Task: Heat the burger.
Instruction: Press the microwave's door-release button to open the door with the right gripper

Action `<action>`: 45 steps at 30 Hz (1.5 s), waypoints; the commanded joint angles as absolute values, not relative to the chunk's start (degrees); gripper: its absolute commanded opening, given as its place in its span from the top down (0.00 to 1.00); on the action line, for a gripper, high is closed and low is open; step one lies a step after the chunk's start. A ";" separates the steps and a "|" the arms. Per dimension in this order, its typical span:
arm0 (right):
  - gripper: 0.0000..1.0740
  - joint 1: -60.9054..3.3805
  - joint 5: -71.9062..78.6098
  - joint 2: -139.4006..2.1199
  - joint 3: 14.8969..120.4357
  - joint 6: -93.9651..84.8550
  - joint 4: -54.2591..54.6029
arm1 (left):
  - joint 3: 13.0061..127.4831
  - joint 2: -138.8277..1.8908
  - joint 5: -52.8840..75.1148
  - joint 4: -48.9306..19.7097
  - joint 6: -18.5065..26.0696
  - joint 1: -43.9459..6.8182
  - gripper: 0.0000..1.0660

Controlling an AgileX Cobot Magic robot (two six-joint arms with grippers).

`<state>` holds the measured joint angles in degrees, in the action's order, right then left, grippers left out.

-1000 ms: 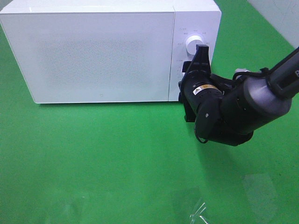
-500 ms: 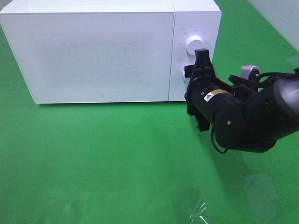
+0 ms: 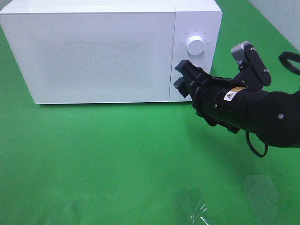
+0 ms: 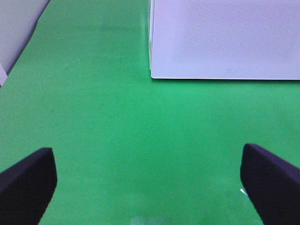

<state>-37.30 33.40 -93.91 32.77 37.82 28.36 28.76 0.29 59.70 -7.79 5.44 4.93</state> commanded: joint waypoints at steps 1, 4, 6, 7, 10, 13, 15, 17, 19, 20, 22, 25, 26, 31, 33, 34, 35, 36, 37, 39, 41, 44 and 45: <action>0.42 -37.41 25.10 -88.75 32.72 20.86 27.39 | 28.59 0.86 59.64 -8.08 5.27 5.10 0.07; 0.42 -37.41 20.57 -85.66 32.83 13.18 27.16 | 28.59 0.86 59.64 -8.08 5.27 5.10 0.07; 0.42 -37.41 17.07 -83.82 32.83 8.71 26.18 | 28.59 0.86 59.64 -8.08 5.27 5.10 0.07; 0.42 -37.41 17.07 -83.82 32.83 8.71 26.18 | 28.59 0.86 59.64 -8.08 5.27 5.10 0.07; 0.42 -37.41 10.89 -80.96 32.83 5.33 23.43 | 28.59 0.86 59.64 -8.08 5.27 5.10 0.07; 0.42 -37.41 3.95 -77.69 32.83 4.13 19.08 | 28.59 0.86 59.64 -8.08 5.27 5.10 0.07; 0.42 -37.41 0.00 -75.63 32.83 4.13 15.81 | 28.59 0.86 59.64 -8.08 5.27 5.10 0.07; 0.42 -37.41 -3.95 -73.34 32.83 4.13 13.58 | 28.59 0.86 59.64 -8.08 5.27 5.10 0.07; 0.42 -37.41 -8.31 -70.65 32.83 4.41 11.97 | 28.59 0.86 59.64 -8.08 5.27 5.10 0.07; 0.42 -37.41 -10.60 -69.21 32.83 4.47 11.40 | 28.59 0.86 59.64 -8.08 5.27 5.10 0.07; 0.42 -37.41 -14.50 -66.58 32.83 4.47 10.66 | 28.59 0.86 59.64 -8.08 5.27 5.10 0.07; 0.40 -37.41 -21.43 -60.50 32.83 4.47 9.40 | 28.59 0.86 59.64 -8.08 5.27 5.10 0.07; 0.38 -37.41 -23.15 -59.19 32.83 4.47 9.17 | 28.59 0.86 59.64 -8.08 5.27 5.10 0.07; 0.30 -37.41 -29.22 -52.71 32.83 4.53 9.00 | 28.59 0.86 59.64 -8.08 5.27 5.10 0.07; 0.23 -37.41 -33.80 -48.19 32.83 5.16 7.79 | 28.59 0.86 59.64 -8.08 5.27 5.10 0.07; 0.23 -37.41 -33.80 -48.19 32.83 5.16 7.79 | 28.59 0.86 59.64 -8.08 5.27 5.10 0.07; 0.23 -37.41 -37.24 -45.03 32.83 6.59 6.36 | 28.59 0.86 59.64 -8.08 5.27 5.10 0.07; 0.23 -37.41 -37.24 -45.03 32.83 6.59 6.36 | 28.59 0.86 59.64 -8.08 5.27 5.10 0.07; 0.24 -37.41 -40.79 -41.77 32.83 8.42 4.41 | 28.59 0.86 59.64 -8.08 5.27 5.10 0.07; 0.25 -37.41 -43.77 -38.39 32.83 10.43 1.66 | 28.59 0.86 59.64 -8.08 5.27 5.10 0.07; 0.26 -37.41 -46.70 -34.78 32.83 12.38 -0.86 | 28.59 0.86 59.64 -8.08 5.27 5.10 0.07; 0.27 -35.07 -51.51 -29.51 32.83 13.92 -2.98 | 28.59 0.86 59.64 -8.08 5.27 5.10 0.07; 0.27 -33.40 -52.77 -28.25 32.83 13.92 -3.27 | 28.59 0.86 59.64 -8.08 5.27 5.10 0.07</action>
